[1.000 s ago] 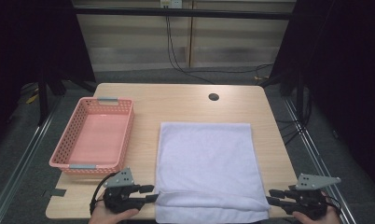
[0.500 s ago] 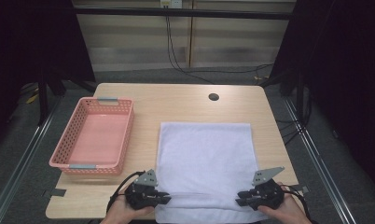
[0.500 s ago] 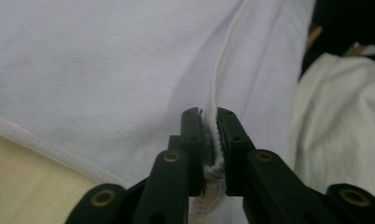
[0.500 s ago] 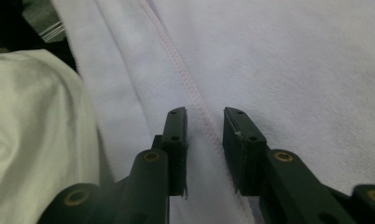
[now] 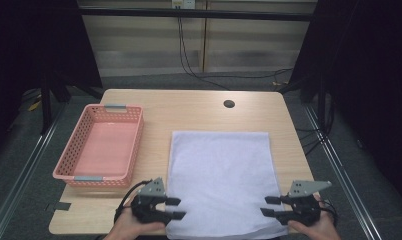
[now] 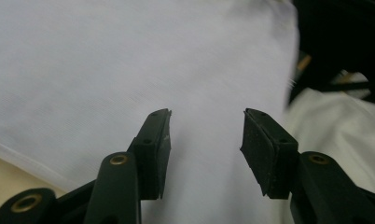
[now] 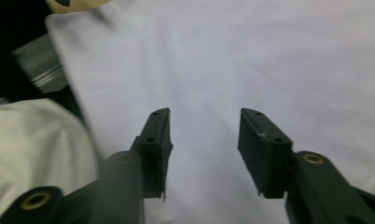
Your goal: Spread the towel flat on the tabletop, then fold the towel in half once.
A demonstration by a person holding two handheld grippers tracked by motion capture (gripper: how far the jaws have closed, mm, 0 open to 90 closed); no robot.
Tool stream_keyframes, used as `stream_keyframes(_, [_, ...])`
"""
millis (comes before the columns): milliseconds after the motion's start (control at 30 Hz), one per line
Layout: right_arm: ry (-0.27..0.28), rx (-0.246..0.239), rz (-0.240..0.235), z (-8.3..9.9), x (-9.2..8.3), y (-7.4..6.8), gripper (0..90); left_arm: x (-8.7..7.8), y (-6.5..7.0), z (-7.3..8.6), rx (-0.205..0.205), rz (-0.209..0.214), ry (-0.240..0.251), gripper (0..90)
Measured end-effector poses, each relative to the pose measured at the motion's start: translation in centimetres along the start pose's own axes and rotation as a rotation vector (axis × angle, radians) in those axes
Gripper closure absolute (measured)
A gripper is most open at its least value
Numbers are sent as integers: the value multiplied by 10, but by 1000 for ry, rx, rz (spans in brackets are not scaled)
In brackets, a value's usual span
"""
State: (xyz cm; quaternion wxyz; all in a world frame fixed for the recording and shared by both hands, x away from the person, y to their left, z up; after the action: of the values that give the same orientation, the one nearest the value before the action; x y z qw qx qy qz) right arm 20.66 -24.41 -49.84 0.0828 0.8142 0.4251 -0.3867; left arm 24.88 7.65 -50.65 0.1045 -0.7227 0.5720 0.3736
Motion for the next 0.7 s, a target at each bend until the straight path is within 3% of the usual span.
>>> stream_keyframes(133, [-1,23,44,-15,16,29,502,19,-46,-22,-105,-83,-17,526])
stream_keyframes(200, [-2,25,57,-22,22,43,493,26,-61,-26,-144,-84,-37,532])
stream_keyframes(233, [2,32,80,-27,25,52,488,30,-73,-26,-162,-117,-59,510])
stream_keyframes(300, [5,51,99,-34,32,68,485,34,-84,-26,-193,-142,-43,509])
stream_keyframes(333, [5,52,133,-37,36,75,471,35,-88,-26,-190,-149,-39,499])
stream_keyframes(400, [-11,62,129,-40,47,86,468,35,-96,-24,-180,-207,-45,484])
stream_keyframes(500, [-51,71,148,-41,65,97,460,38,-101,-22,-182,-224,-42,487])
stream_keyframes(567, [-75,86,164,-40,76,105,459,40,-102,-23,-160,-239,-34,492])
stream_keyframes(700, [-88,79,177,-41,81,110,492,38,-103,-19,-138,-260,-40,581])
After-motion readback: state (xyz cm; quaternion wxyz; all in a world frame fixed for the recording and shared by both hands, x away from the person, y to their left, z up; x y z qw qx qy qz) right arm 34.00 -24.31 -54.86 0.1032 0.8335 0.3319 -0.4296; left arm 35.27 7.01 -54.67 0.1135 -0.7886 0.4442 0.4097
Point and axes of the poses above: each handheld gripper's, and its own axes: x roughly forward along the jaws, z roughly out of its underside, y roughly to its right, the point moved 7 cm from there along x, roughly forward along the jaws, and after that the axes turned 4 degrees about -y, right-handed, at the moved point
